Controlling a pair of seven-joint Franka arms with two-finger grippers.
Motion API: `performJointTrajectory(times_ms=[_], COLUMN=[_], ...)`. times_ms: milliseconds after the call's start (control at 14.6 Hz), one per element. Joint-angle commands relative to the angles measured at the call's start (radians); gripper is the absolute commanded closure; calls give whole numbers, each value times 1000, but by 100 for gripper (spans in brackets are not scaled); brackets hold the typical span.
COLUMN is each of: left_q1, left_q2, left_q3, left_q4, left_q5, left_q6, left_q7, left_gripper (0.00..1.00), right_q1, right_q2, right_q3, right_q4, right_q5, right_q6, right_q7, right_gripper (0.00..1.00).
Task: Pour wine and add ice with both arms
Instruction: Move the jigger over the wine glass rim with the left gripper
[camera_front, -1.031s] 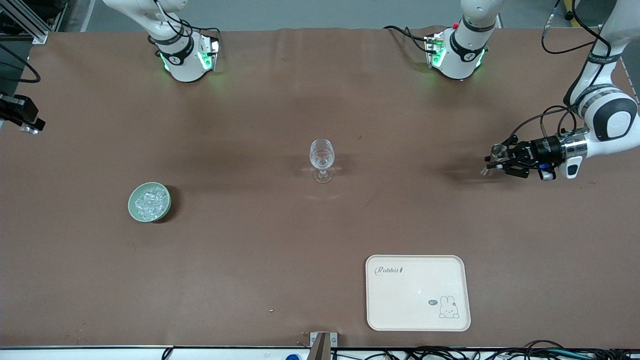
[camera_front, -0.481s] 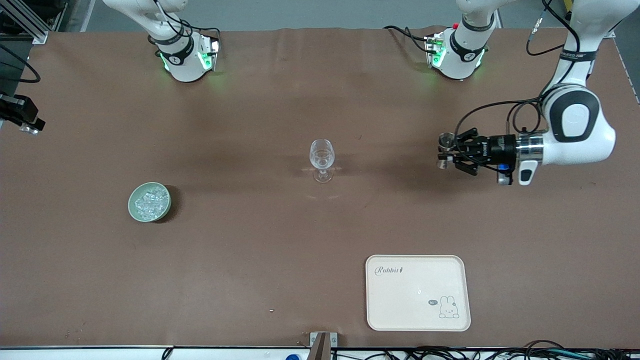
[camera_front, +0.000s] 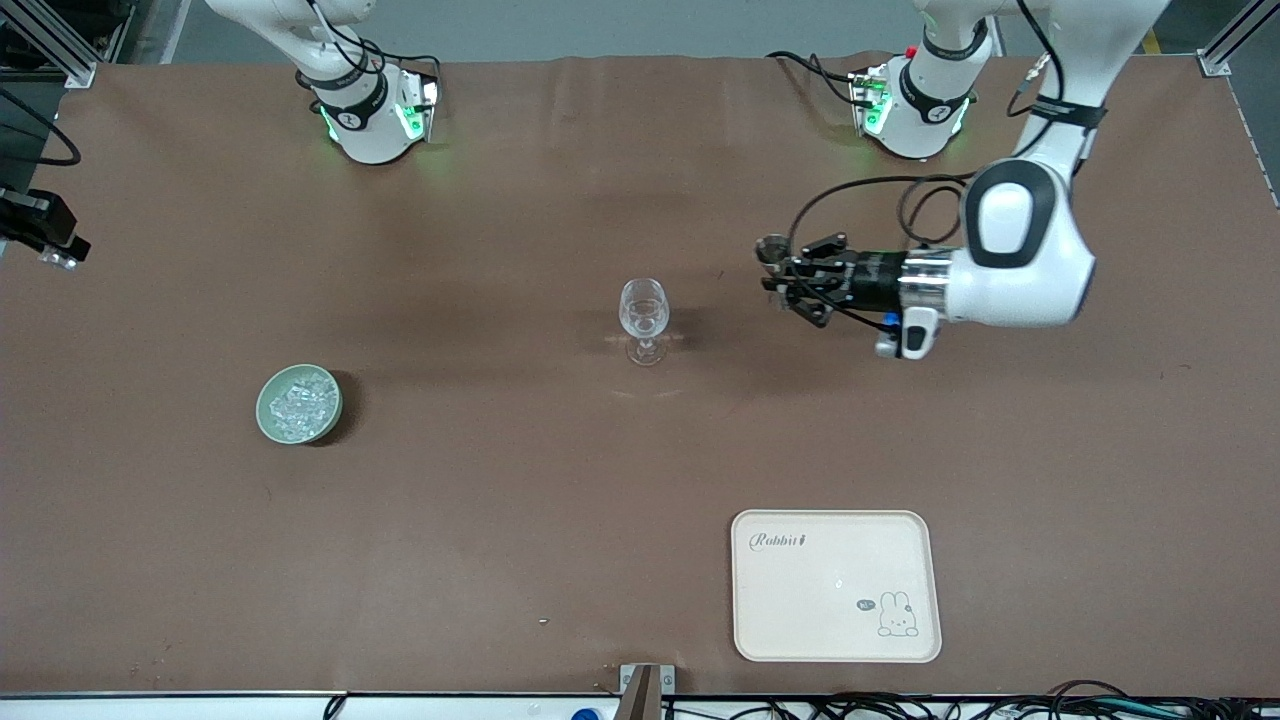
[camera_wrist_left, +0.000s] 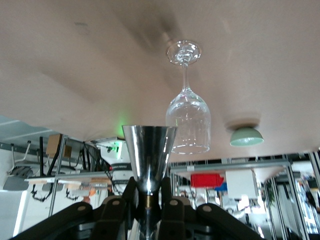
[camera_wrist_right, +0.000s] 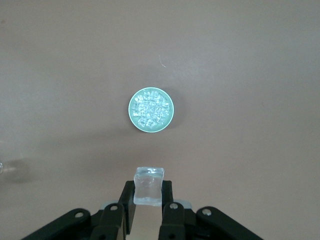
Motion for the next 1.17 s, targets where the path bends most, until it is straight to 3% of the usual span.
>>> performJointTrajectory(times_ms=[0, 275, 618, 962, 1099], left_q1=[-52, -49, -57, -58, -61], left_q2=[-8, 18, 87, 97, 98], left_q3=[-13, -136, -216, -237, -239], left_q4=[8, 5, 25, 29, 54], left_q5=[-18, -12, -1, 25, 108], left_q6=[80, 260, 474, 568, 571], left_q7=[-68, -126, -152, -164, -230], left_gripper=[100, 100, 100, 100, 100], right_q1=[-8, -8, -8, -8, -8], right_q2=[3, 3, 3, 3, 3], right_q3=[5, 5, 5, 5, 5], right_q4=[12, 12, 12, 12, 12], right_q5=[19, 21, 21, 21, 21], right_q6=[-12, -12, -14, -14, -14], right_q7=[14, 14, 14, 14, 14], right_gripper=[99, 99, 99, 99, 99])
